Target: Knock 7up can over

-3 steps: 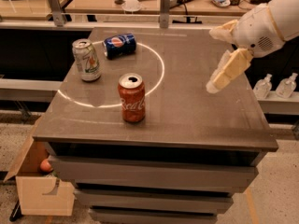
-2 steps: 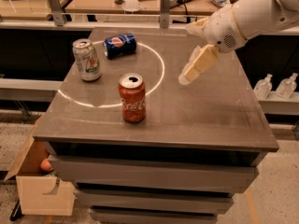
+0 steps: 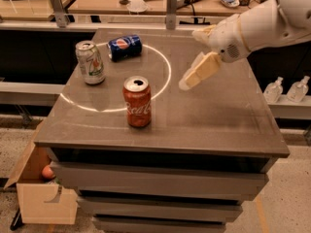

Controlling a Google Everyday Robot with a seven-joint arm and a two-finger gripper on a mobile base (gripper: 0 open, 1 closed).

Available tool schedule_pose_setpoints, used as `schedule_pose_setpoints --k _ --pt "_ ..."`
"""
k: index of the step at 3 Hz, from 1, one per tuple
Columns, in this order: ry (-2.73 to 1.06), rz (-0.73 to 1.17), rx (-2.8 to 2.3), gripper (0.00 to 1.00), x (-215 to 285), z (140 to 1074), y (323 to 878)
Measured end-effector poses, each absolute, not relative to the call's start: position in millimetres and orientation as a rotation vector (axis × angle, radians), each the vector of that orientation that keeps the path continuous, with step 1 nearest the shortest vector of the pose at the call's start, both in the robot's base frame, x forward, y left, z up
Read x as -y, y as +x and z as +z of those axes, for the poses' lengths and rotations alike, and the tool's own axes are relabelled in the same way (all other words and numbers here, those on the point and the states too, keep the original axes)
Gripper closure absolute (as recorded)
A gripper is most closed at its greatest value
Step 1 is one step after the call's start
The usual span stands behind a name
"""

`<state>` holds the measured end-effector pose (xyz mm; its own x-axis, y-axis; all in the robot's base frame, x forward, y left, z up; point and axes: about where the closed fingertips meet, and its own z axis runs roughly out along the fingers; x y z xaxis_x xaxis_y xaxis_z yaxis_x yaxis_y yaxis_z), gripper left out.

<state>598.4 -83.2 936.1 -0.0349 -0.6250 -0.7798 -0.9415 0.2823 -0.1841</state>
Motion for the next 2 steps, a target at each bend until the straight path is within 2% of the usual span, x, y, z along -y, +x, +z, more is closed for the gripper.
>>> schedule_pose_setpoints --k 1,2 --pt "-1.28 0.524 -1.742 0.0 70.2 924.4 619.7" --pt "-1.21 0.577 -1.652 0.0 28.6 915.2 665.0"
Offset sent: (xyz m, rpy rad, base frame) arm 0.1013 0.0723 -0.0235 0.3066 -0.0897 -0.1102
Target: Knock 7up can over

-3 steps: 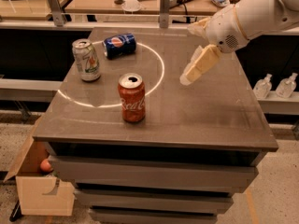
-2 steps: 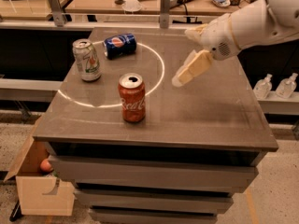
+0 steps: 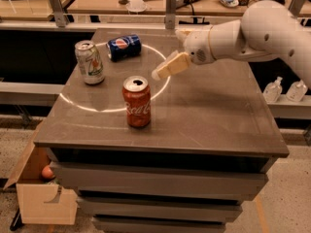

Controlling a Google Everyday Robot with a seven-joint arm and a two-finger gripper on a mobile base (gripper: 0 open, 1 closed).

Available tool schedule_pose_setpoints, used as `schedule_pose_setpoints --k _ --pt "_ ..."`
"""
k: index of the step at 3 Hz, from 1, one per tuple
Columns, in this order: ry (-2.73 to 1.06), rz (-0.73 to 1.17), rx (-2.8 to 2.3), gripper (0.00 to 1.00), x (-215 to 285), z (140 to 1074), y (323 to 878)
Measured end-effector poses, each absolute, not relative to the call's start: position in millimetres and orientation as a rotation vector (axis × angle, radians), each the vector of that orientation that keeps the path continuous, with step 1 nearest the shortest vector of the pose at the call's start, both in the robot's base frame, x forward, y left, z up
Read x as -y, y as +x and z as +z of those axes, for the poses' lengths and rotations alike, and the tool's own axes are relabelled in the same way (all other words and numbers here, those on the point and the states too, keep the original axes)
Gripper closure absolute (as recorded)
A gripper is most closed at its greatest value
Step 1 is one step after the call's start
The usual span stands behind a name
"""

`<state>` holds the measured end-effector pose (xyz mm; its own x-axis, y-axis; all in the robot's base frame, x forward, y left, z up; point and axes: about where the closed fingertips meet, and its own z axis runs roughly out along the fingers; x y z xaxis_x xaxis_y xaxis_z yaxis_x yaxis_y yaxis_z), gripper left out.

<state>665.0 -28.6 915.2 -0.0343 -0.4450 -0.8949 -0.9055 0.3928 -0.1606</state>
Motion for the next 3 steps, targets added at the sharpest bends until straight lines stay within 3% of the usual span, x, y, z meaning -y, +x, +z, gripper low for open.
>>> schedule_pose_setpoints --k 3 --pt "-1.302 0.827 -1.448 0.0 -115.6 902.5 705.2"
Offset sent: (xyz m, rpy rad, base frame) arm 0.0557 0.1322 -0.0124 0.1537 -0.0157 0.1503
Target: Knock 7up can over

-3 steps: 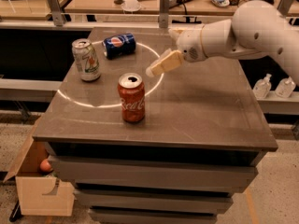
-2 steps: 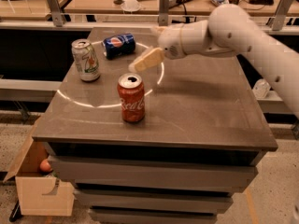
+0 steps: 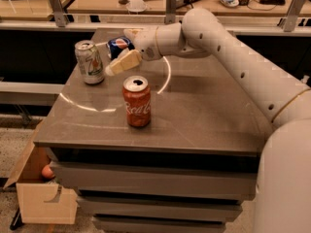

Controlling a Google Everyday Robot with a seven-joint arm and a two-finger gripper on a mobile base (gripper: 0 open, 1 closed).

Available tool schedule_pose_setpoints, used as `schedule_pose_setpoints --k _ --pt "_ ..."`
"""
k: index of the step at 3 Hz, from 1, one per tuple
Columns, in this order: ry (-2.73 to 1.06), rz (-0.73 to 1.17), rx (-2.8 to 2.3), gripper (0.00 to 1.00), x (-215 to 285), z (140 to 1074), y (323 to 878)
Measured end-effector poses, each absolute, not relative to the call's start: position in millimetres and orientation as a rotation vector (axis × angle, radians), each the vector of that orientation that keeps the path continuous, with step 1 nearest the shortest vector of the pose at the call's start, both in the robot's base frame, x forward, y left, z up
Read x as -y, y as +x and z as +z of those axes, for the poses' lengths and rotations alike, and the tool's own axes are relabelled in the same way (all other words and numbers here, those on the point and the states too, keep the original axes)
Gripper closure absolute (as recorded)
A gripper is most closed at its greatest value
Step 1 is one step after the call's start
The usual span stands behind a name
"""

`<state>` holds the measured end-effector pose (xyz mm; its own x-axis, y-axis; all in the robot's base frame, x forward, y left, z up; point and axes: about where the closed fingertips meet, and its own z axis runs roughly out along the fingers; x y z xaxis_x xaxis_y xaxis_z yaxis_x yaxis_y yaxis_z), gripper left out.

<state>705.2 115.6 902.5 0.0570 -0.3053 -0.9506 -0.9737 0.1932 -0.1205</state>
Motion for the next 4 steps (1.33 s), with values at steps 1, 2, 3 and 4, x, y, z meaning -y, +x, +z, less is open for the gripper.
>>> schedule_pose_setpoints --k 1,2,3,4 --pt "-1.354 0.895 -1.396 0.0 -141.8 901.1 700.5" --pt "-1.43 1.0 -1.353 0.25 -170.6 887.8 688.1" --pt "-1.462 1.041 -1.335 0.48 -180.5 881.3 683.0" --pt "-1.455 1.027 -1.351 0.7 -174.5 881.0 684.6"
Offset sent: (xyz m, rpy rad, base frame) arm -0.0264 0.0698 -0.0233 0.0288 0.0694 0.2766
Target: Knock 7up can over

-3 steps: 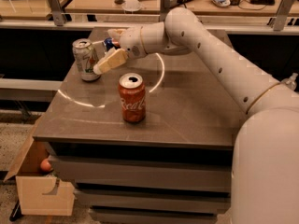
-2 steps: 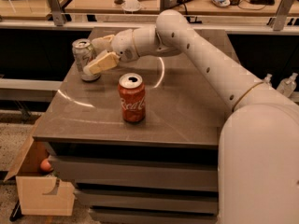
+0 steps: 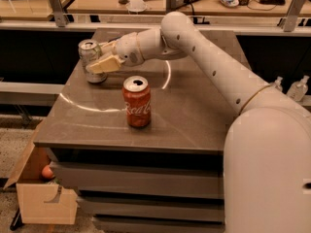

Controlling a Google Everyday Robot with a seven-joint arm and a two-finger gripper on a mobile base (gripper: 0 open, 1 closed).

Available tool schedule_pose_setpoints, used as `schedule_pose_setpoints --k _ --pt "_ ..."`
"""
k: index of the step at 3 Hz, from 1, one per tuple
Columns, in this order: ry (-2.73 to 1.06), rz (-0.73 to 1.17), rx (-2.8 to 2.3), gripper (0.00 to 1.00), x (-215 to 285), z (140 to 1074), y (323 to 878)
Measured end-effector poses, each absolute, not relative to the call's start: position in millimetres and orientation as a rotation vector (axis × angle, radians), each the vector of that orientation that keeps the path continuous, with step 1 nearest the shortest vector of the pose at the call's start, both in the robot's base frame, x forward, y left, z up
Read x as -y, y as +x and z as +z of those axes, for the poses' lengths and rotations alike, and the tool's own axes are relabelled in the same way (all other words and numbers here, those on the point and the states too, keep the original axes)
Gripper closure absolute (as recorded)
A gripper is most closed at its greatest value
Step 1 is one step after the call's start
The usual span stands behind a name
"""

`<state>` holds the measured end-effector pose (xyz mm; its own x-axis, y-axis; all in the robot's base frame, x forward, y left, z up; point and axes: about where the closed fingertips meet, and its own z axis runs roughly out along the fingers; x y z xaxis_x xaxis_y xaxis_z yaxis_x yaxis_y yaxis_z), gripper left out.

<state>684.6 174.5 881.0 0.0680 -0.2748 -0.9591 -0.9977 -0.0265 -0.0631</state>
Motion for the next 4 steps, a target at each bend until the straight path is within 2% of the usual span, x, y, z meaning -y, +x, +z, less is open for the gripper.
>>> schedule_pose_setpoints --k 1,2,3,4 --pt "-1.457 0.663 -1.439 0.99 -108.1 898.0 697.2" --pt "-1.453 0.314 -1.497 1.0 -43.6 928.4 702.5" --pt "-1.439 0.124 -1.518 1.0 -4.6 949.0 704.0" --pt "-1.611 0.053 -1.419 1.0 -18.5 951.1 722.7"
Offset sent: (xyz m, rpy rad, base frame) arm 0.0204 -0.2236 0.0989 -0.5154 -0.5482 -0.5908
